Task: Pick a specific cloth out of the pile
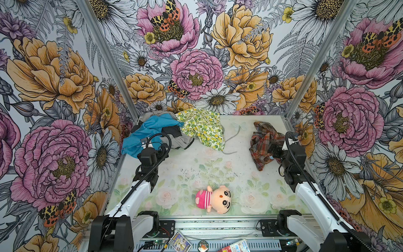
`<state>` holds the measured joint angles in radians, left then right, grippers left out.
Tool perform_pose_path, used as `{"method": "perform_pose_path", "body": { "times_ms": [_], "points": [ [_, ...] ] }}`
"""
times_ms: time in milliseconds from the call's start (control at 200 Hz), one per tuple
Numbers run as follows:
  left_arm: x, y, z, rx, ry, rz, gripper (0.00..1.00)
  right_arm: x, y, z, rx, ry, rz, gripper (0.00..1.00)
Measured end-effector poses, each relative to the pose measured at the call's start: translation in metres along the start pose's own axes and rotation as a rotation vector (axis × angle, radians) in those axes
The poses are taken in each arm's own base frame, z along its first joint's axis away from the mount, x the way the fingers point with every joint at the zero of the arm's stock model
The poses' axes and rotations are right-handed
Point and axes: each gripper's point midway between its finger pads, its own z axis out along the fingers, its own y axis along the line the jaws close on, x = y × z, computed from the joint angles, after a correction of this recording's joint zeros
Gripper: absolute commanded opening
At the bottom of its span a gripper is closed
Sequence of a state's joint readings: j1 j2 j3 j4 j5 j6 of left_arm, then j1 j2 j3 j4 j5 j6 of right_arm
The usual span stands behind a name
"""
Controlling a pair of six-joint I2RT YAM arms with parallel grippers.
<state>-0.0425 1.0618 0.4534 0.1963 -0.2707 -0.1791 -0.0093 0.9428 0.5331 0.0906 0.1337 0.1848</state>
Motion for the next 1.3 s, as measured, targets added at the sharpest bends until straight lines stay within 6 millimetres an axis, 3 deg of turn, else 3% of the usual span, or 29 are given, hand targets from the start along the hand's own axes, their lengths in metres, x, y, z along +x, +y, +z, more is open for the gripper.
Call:
{"method": "perform_pose_path", "body": {
  "times_ms": [120, 310, 640, 785, 1046, 1301],
  "points": [
    [0.000, 0.004, 0.000, -0.010, -0.044, 0.039, 0.99, 0.012, -0.001, 0.001, 0.001, 0.002, -0.004, 0.99],
    [0.018, 0.017, 0.010, -0.042, -0.039, 0.081, 0.99, 0.023, -0.003, 0.006, 0.004, -0.006, -0.010, 1.00],
    [0.026, 0.033, 0.034, -0.065, -0.031, 0.087, 0.99, 0.055, -0.006, 0.033, 0.022, 0.011, -0.019, 1.00],
    [0.025, 0.029, 0.048, -0.037, -0.023, 0.076, 0.99, 0.078, -0.007, 0.046, 0.025, 0.040, -0.035, 1.00],
    [0.013, 0.014, 0.058, 0.039, -0.066, 0.053, 0.99, 0.077, -0.005, 0.064, 0.023, -0.021, -0.054, 1.00],
    [0.025, -0.004, 0.063, 0.112, -0.095, 0.080, 0.99, 0.087, -0.006, 0.074, 0.034, -0.026, -0.069, 1.00]
  ]
}}
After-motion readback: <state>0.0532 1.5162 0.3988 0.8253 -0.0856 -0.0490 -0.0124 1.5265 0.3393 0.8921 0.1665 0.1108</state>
